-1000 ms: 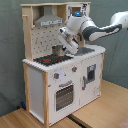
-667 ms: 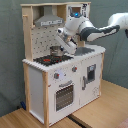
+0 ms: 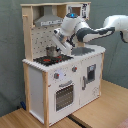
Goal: Play with the kitchen
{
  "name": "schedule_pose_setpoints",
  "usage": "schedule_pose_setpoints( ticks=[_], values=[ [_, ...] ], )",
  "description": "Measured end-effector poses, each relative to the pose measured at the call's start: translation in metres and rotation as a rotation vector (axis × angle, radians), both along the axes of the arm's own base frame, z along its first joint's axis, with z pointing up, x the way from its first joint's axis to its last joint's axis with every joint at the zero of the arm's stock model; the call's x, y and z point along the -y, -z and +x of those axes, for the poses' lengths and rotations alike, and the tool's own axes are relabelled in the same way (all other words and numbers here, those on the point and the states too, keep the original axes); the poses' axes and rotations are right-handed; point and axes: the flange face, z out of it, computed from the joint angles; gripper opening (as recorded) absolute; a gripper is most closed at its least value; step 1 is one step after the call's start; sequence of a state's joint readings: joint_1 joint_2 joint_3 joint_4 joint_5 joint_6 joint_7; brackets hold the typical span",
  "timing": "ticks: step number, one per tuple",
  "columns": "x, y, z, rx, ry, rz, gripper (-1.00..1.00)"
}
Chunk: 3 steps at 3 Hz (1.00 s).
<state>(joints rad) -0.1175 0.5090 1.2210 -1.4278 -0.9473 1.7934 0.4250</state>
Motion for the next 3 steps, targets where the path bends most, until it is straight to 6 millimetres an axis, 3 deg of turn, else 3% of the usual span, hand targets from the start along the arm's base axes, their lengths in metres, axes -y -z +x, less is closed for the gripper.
schedule_pose_setpoints(
  ticks=[2,3],
  values=[
    [-0.025,-0.003,0.002,-0.022,-0.008,0.005,-1.0],
    [-0.035,-0.007,-0.009,-0.05,-0.002,-0.022,-1.0]
  ],
)
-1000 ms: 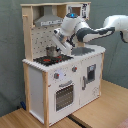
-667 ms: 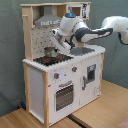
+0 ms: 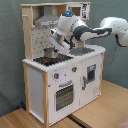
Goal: Play with the kitchen
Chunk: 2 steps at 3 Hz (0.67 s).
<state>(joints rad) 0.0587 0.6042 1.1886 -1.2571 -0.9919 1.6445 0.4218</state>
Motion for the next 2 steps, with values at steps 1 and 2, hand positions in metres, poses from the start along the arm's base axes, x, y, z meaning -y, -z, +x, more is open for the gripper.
schedule_pose_setpoints(
  ticks=[1,2],
  values=[
    [-0.024,0.026,-0.007,-0.045,-0.033,-0.015,-1.0],
    [-0.01,0.018,0.019,-0.034,-0.02,-0.013,-1.0]
  ],
)
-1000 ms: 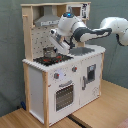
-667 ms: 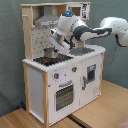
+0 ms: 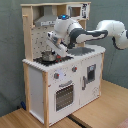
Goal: Play with the kitchen
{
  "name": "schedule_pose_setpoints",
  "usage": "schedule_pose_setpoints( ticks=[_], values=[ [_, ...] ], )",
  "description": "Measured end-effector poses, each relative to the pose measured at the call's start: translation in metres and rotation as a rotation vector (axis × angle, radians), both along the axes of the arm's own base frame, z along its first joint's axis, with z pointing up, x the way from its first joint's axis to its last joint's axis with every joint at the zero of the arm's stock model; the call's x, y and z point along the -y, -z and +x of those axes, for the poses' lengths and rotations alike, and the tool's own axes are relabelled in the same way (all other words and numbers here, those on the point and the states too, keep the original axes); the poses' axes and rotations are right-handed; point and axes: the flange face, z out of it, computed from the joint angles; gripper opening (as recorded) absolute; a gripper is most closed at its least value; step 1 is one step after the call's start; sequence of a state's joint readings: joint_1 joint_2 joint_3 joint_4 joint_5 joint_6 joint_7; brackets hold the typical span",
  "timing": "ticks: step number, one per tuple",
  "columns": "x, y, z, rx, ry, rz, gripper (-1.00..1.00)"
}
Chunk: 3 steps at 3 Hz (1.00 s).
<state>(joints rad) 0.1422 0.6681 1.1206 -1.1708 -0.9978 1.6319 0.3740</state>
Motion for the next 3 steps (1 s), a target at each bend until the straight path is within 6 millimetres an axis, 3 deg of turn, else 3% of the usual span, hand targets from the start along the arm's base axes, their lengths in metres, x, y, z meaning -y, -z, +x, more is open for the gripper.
schedule_pose_setpoints(
  ticks=[1,2,3],
  values=[
    [0.0,-0.001,0.0,0.001,0.0,0.002,1.0],
    [-0.003,-0.009,-0.002,0.01,-0.001,0.014,1.0],
    [-0.005,-0.052,-0.029,0.054,0.023,0.015,1.0]
  ],
)
